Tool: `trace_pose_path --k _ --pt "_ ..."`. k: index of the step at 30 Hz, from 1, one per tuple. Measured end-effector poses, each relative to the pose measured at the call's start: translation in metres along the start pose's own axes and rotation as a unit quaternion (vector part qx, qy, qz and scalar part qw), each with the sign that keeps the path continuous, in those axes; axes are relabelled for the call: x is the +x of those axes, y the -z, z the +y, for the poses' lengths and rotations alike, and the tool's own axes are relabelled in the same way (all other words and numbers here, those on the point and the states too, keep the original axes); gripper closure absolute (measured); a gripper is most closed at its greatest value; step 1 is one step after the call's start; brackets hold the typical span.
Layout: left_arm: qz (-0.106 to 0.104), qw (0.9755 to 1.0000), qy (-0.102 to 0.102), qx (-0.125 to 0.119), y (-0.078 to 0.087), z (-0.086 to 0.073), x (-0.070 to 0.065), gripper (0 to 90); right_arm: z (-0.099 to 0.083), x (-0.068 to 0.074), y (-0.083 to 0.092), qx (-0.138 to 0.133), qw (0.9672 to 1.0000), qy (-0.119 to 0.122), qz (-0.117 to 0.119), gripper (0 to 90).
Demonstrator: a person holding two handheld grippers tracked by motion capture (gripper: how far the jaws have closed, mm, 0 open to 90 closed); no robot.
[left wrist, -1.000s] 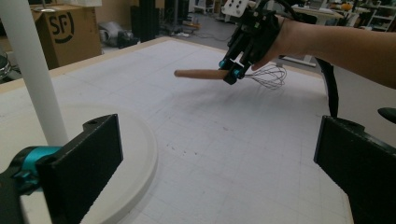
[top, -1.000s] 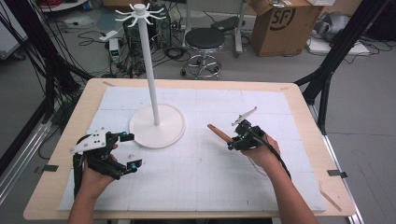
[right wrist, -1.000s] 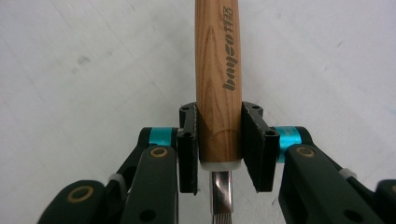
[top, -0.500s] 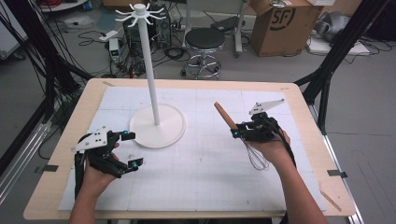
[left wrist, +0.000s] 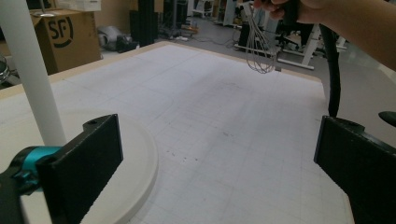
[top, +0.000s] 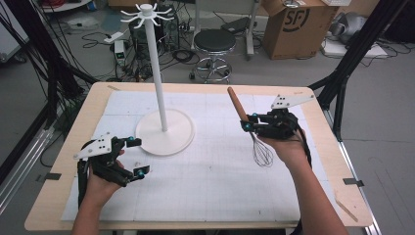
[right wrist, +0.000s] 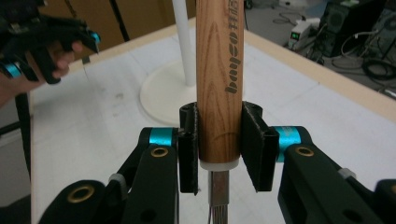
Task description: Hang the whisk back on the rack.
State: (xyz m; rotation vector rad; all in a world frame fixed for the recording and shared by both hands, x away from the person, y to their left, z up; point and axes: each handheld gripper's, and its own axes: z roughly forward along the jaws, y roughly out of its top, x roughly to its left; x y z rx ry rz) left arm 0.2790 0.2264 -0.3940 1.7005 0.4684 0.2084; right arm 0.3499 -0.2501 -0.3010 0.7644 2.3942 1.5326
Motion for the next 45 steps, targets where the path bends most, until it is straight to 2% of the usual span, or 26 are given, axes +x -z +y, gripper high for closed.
trace_pose_path --k 5,6,8,9,13,14,15,16,19,21,22,27,30,34,40,41,45 --pt "0.0 1.0 0.0 -0.001 0.0 0.001 -0.001 1.7 0.014 0.0 0.0 -0.022 0.9996 0.005 0.016 70.1" --pt "-0.001 1.0 -0.001 0.0 -0.001 0.002 -0.002 1.7 0.023 0.0 -0.001 -0.035 0.999 0.01 0.026 70.1" --pt "-0.002 1.0 -0.003 0.0 0.0 0.002 -0.003 1.7 0.027 0.0 -0.002 -0.039 0.9988 0.015 0.026 70.1" --pt "-0.002 1.0 -0.002 -0.002 0.0 0.003 -0.003 1.7 0.037 0.0 -0.004 -0.047 0.998 0.021 0.037 70.1" --pt "-0.002 1.0 -0.003 -0.003 0.002 0.003 -0.003 1.7 0.052 0.001 -0.007 -0.052 0.9971 0.033 0.044 70.1" --pt "-0.001 1.0 -0.003 -0.004 0.002 0.003 -0.003 1.7 0.061 0.001 -0.009 -0.057 0.9965 0.039 0.047 70.1" --pt "-0.001 1.0 -0.003 -0.003 0.002 0.003 -0.003 1.7 0.061 0.001 -0.009 -0.057 0.9965 0.039 0.047 70.1" --pt "-0.002 1.0 -0.003 -0.004 0.001 0.003 -0.003 1.7 0.07 0.001 -0.011 -0.06 0.9959 0.045 0.051 70.1" --pt "-0.002 1.0 -0.002 -0.002 0.0 0.003 -0.004 1.7 0.079 0.001 -0.013 -0.065 0.9951 0.049 0.056 70.0" --pt "-0.003 1.0 -0.003 0.0 0.0 0.003 -0.004 1.7 0.091 0.003 -0.016 -0.065 0.9948 0.06 0.051 70.0" --pt "-0.002 1.0 -0.004 0.001 0.0 0.003 -0.004 1.7 0.095 0.004 -0.017 -0.066 0.9949 0.058 0.049 70.0" --pt "-0.002 1.0 -0.003 -0.001 0.001 0.003 -0.004 1.7 0.113 0.001 -0.03 -0.064 0.9938 0.072 0.057 70.0" --pt "-0.002 1.0 -0.004 -0.002 0.001 0.003 -0.004 1.7 0.118 0.0 -0.033 -0.062 0.9943 0.067 0.057 70.0" --pt "-0.001 1.0 -0.004 -0.001 0.001 0.003 -0.004 1.7 0.127 -0.003 -0.04 -0.065 0.9933 0.073 0.062 70.0" --pt "-0.002 1.0 -0.003 -0.006 0.003 0.003 -0.003 1.7 0.134 -0.006 -0.047 -0.052 0.9937 0.075 0.066 70.0" --pt "-0.002 1.0 -0.003 -0.005 0.003 0.003 -0.002 1.7 0.136 -0.007 -0.048 -0.053 0.9931 0.082 0.065 70.0" --pt "-0.001 1.0 -0.002 -0.005 0.003 0.003 -0.002 1.7 0.148 -0.008 -0.051 -0.048 0.9931 0.084 0.068 70.0"
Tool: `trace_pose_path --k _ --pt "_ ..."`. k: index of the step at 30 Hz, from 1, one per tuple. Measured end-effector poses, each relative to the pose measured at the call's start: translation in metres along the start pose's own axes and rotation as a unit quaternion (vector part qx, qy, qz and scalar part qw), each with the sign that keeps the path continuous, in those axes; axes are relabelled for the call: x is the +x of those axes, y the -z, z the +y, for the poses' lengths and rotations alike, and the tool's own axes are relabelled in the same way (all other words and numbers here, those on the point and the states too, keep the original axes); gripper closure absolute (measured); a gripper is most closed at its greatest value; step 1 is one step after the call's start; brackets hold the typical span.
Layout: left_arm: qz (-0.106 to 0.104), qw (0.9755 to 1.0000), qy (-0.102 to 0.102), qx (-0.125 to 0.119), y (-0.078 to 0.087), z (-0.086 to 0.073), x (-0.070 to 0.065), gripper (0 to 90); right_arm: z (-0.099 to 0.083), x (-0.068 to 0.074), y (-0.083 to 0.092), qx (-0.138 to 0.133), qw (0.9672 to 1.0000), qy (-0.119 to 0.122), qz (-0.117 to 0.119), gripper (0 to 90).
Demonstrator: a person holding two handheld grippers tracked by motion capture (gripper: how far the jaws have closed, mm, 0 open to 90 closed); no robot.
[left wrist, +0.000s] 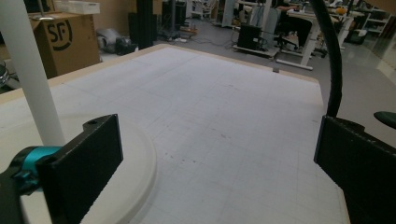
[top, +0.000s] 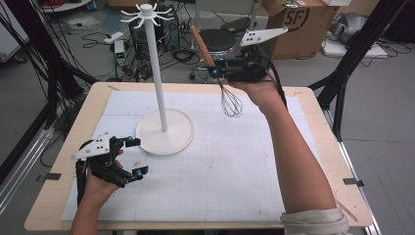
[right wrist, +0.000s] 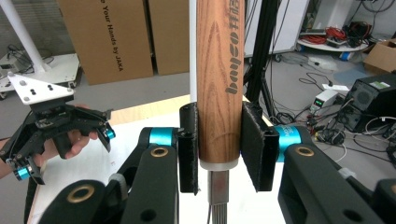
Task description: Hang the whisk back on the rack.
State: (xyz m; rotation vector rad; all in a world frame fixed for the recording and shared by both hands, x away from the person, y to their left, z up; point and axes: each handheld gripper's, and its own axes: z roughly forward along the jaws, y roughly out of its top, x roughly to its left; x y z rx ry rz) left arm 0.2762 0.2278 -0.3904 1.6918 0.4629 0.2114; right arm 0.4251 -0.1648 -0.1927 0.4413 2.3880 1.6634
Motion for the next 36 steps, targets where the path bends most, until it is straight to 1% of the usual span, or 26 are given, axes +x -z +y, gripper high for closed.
trace_pose_path --k 1,4,5,6,9,11,13,15,16,17,19,22,23,25,27,28,30,34,35,36 --pt "0.0 1.0 -0.001 -0.001 0.0 0.0 0.0 1.7 0.0 0.0 0.0 0.0 1.0 0.0 0.0 70.0" --pt "0.001 1.0 0.001 -0.001 0.001 0.0 0.001 1.7 0.008 -0.003 -0.003 -0.002 1.0 0.003 0.001 70.0" --pt "0.0 1.0 -0.001 -0.001 0.001 0.0 0.001 1.7 0.014 -0.004 -0.006 0.001 1.0 0.003 0.002 70.0" --pt "0.001 1.0 -0.001 -0.001 0.002 0.0 0.001 1.7 0.014 -0.004 -0.006 0.001 1.0 0.003 0.002 70.0" --pt "0.0 1.0 -0.002 -0.001 0.002 0.0 0.001 1.7 0.025 -0.006 -0.01 0.008 1.0 0.004 0.0 70.0" --pt "0.0 1.0 -0.001 -0.002 0.002 0.0 0.001 1.7 0.03 -0.007 -0.013 0.009 0.9999 0.01 0.0 70.0" --pt "-0.001 1.0 -0.001 -0.002 0.001 0.0 0.001 1.7 0.032 -0.007 -0.014 0.013 0.9999 0.008 0.0 70.0" --pt "-0.001 1.0 0.0 -0.002 0.001 0.0 0.0 1.7 0.036 -0.007 -0.02 0.016 0.9997 0.017 0.0 70.0" --pt "-0.002 1.0 0.0 -0.003 0.001 0.0 0.0 1.7 0.036 -0.007 -0.02 0.016 0.9997 0.017 0.0 70.0" --pt "-0.002 1.0 0.0 -0.003 0.001 0.0 0.0 1.7 0.038 -0.006 -0.023 0.023 0.9997 0.013 -0.001 70.0" --pt "-0.001 1.0 0.0 -0.003 0.001 0.0 0.0 1.7 0.038 -0.006 -0.024 0.023 0.9996 0.013 -0.002 70.0" --pt "0.0 1.0 -0.002 -0.003 0.002 0.0 0.0 1.7 0.038 -0.006 -0.028 0.019 0.9997 0.016 -0.001 70.0" --pt "0.0 1.0 -0.002 -0.003 0.002 0.0 0.0 1.7 0.039 -0.006 -0.028 0.017 0.9998 0.012 0.0 70.0" --pt "-0.002 1.0 0.0 -0.003 0.001 0.0 0.0 1.7 0.039 -0.007 -0.028 0.015 0.9998 0.013 -0.001 70.0" --pt "-0.001 1.0 -0.001 -0.002 0.001 0.0 0.0 1.7 0.04 -0.007 -0.03 0.018 0.9997 0.015 -0.005 70.0" --pt "-0.001 1.0 -0.002 -0.002 0.001 0.0 0.0 1.7 0.04 -0.007 -0.03 0.021 0.9997 0.012 -0.004 70.0" --pt "-0.002 1.0 -0.002 -0.001 0.001 0.0 0.0 1.7 0.042 -0.006 -0.032 0.018 0.9997 0.015 -0.004 70.0" --pt "-0.001 1.0 -0.001 -0.004 0.002 0.0 0.0 1.7 0.044 -0.006 -0.034 0.019 0.9996 0.019 -0.002 70.0" --pt "-0.002 1.0 -0.002 -0.004 0.002 0.0 0.0 1.7 0.045 -0.004 -0.036 0.025 0.9995 0.017 -0.003 70.0" --pt "-0.002 1.0 -0.001 -0.005 0.002 0.0 0.0 1.7 0.045 -0.004 -0.036 0.025 0.9995 0.017 -0.003 70.0"
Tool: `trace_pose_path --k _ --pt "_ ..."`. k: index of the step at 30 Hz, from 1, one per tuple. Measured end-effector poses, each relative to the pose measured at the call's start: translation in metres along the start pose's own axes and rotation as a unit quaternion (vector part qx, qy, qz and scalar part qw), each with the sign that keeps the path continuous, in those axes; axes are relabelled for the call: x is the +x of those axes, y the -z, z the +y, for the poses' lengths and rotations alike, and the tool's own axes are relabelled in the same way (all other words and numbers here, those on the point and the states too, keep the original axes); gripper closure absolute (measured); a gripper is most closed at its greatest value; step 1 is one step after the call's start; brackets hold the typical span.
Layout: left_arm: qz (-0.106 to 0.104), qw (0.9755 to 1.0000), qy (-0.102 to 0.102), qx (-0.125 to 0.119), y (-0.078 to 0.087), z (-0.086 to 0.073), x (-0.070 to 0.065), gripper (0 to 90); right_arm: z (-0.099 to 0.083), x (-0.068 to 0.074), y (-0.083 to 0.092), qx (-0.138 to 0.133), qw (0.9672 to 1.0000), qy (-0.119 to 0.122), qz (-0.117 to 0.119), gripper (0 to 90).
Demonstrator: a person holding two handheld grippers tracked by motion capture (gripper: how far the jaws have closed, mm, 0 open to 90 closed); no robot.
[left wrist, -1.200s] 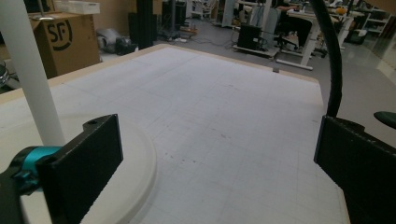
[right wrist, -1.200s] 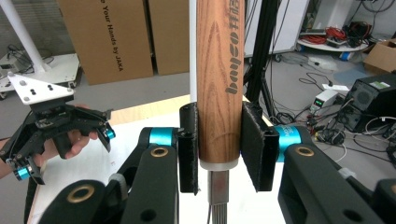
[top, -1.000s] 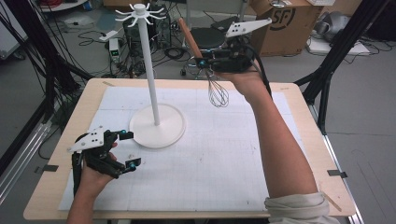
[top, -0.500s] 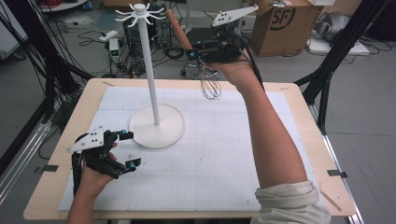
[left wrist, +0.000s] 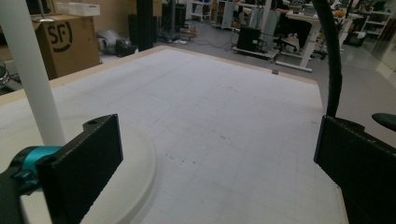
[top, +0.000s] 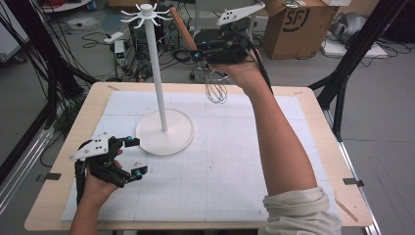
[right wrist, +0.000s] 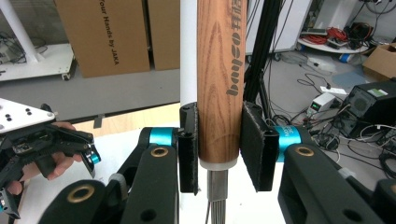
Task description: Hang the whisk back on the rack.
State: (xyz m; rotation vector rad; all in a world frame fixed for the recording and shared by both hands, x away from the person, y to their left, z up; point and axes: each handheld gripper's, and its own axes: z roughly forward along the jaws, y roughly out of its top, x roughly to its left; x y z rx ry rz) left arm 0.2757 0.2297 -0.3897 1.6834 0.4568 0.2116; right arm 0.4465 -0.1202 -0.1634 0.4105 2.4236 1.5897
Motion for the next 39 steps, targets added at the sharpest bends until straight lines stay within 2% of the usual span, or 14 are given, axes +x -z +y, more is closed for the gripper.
trace_pose_path --k 13,22,23,24,26,27,33,35,39 --pt "0.001 1.0 -0.001 -0.001 0.001 0.0 0.0 1.7 -0.001 0.003 -0.021 0.02 0.9998 0.003 -0.001 70.1" --pt "0.0 1.0 0.001 0.0 0.001 0.0 -0.001 1.7 -0.001 0.005 -0.026 0.031 0.9995 0.008 -0.004 68.5" --pt "-0.001 1.0 0.001 0.0 0.0 0.0 -0.001 1.7 -0.002 0.005 -0.026 0.038 0.9992 0.009 0.004 64.4" --pt "0.0 1.0 0.0 0.0 0.0 0.0 -0.001 1.7 -0.002 0.005 -0.026 0.038 0.9992 0.009 0.004 64.4" --pt "-0.003 1.0 -0.001 0.005 -0.001 0.0 -0.001 1.7 -0.002 0.007 -0.026 0.043 0.9991 0.005 -0.002 55.7" --pt "-0.003 1.0 -0.001 0.006 -0.002 0.0 -0.001 1.7 -0.002 0.007 -0.026 0.043 0.9991 0.005 -0.002 55.7" --pt "-0.002 1.0 -0.001 0.004 -0.001 0.0 -0.001 1.7 -0.004 0.012 -0.019 0.036 0.9993 0.008 -0.01 41.4" --pt "-0.002 1.0 -0.002 0.005 -0.001 0.0 -0.001 1.7 -0.005 0.014 -0.015 0.032 0.9994 0.01 -0.001 38.8" --pt "-0.004 1.0 -0.002 0.008 -0.002 0.0 -0.002 1.7 -0.011 0.017 -0.005 0.026 0.9996 0.012 -0.005 29.2"
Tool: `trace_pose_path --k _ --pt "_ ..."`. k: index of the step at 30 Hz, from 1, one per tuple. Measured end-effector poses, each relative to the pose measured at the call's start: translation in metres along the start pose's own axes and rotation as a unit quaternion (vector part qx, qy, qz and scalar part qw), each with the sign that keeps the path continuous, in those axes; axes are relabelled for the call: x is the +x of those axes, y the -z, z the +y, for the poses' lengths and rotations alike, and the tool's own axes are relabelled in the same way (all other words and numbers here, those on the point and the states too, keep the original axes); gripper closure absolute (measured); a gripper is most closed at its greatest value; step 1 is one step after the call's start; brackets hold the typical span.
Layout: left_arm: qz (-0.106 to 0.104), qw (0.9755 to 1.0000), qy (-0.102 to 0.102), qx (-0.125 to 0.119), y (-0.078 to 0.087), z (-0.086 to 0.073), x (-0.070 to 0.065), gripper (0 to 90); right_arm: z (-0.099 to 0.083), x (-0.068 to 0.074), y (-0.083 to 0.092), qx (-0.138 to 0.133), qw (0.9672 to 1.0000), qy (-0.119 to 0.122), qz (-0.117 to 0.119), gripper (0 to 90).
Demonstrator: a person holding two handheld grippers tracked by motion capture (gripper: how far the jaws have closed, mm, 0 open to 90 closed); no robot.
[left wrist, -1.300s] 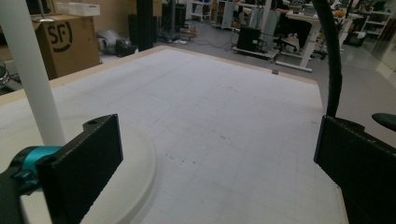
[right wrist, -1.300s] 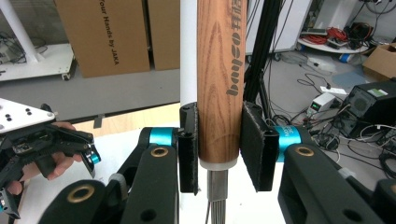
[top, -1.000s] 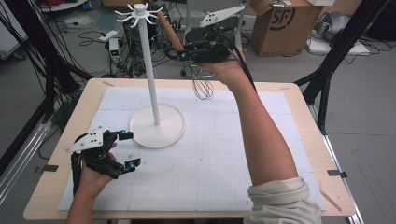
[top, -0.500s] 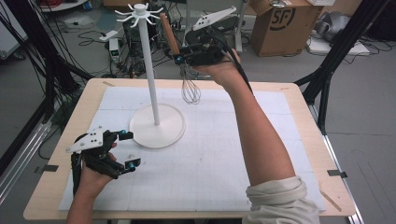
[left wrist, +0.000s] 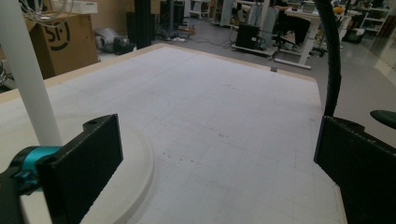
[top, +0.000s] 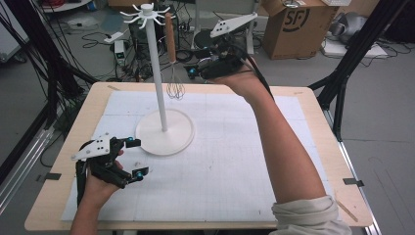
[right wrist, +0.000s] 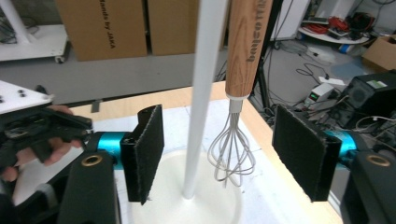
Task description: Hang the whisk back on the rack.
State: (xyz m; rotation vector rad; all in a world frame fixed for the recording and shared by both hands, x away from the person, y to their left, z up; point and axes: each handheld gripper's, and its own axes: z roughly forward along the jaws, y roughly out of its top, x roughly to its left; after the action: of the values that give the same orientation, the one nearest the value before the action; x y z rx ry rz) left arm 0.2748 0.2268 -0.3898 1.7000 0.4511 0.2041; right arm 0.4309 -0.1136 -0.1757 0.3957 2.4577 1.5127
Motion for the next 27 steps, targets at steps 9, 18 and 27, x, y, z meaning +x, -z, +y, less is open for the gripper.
trace_pose_path --k 9,18,27 --pt "-0.002 1.0 -0.001 0.005 -0.002 0.0 -0.001 1.7 -0.016 0.003 0.022 -0.027 0.9996 -0.012 0.001 18.2" --pt "-0.005 0.9999 -0.002 0.012 -0.006 -0.001 -0.002 1.7 -0.044 0.005 0.048 -0.057 0.9977 -0.034 -0.007 11.0" --pt "-0.006 0.9999 -0.001 0.016 -0.008 -0.001 -0.003 1.7 -0.07 0.01 0.068 -0.063 0.9966 -0.054 -0.004 0.7"
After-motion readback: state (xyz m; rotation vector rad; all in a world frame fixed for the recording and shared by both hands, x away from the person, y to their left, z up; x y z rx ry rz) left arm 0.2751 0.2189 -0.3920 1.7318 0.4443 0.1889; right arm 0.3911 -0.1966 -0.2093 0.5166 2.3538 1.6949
